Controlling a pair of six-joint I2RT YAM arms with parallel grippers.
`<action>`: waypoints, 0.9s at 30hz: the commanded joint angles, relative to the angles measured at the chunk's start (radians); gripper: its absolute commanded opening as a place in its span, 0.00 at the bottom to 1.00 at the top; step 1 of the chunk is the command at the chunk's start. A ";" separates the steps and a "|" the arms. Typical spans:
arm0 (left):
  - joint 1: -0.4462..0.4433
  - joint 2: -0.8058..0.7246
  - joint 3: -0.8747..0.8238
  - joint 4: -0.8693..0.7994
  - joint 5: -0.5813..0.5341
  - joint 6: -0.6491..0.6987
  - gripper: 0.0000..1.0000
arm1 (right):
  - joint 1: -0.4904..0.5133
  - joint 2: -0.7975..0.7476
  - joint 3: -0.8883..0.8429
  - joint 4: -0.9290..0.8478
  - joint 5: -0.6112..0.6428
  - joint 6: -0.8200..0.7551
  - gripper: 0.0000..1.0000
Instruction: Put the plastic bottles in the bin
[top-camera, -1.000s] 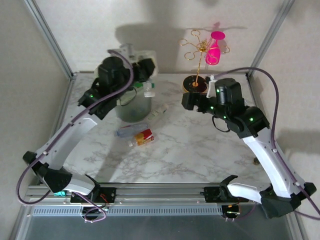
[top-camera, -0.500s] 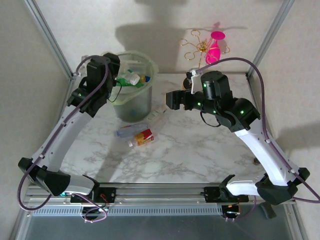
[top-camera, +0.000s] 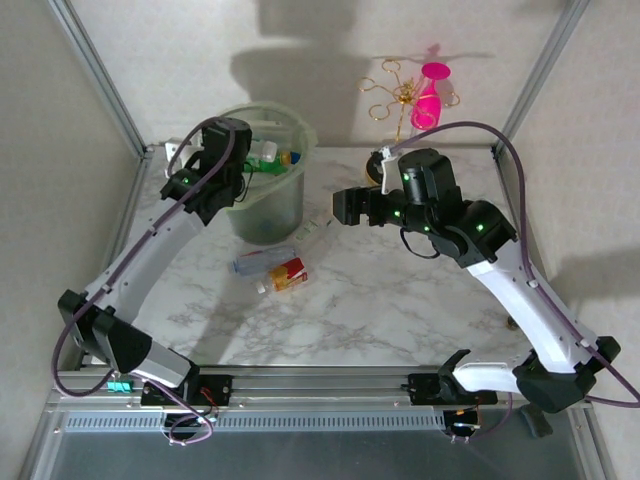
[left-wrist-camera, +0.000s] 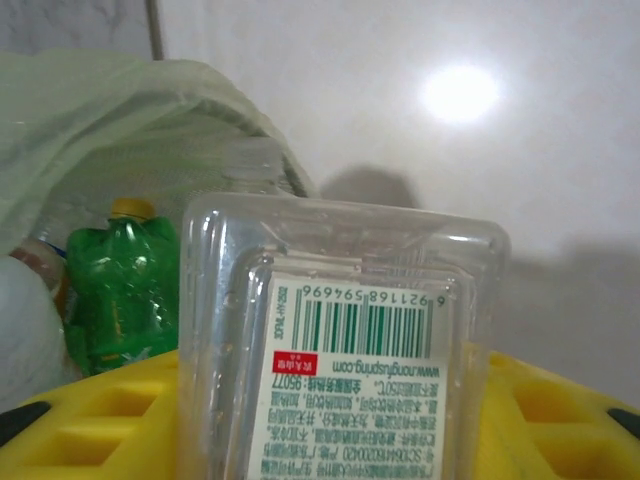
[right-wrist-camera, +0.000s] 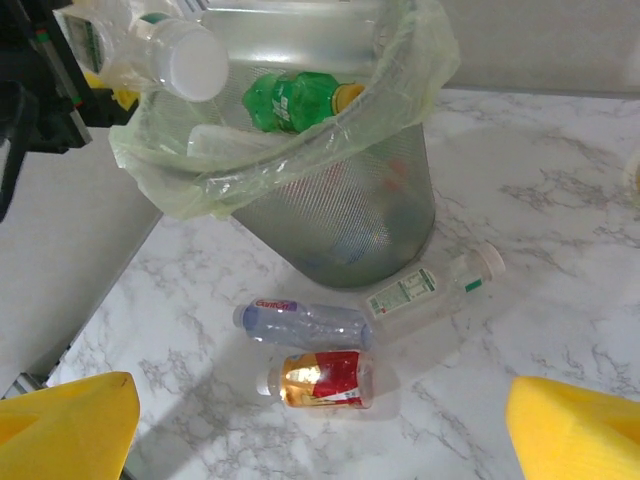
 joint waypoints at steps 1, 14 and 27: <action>-0.008 0.064 0.061 -0.092 -0.063 -0.087 0.33 | 0.010 -0.030 -0.017 0.015 0.024 0.009 0.94; 0.000 0.171 0.110 -0.083 -0.062 -0.040 0.70 | 0.010 -0.060 -0.058 0.019 0.030 0.019 0.95; -0.002 -0.016 0.101 -0.026 -0.051 0.103 0.78 | 0.009 -0.079 -0.052 0.017 0.053 0.045 0.96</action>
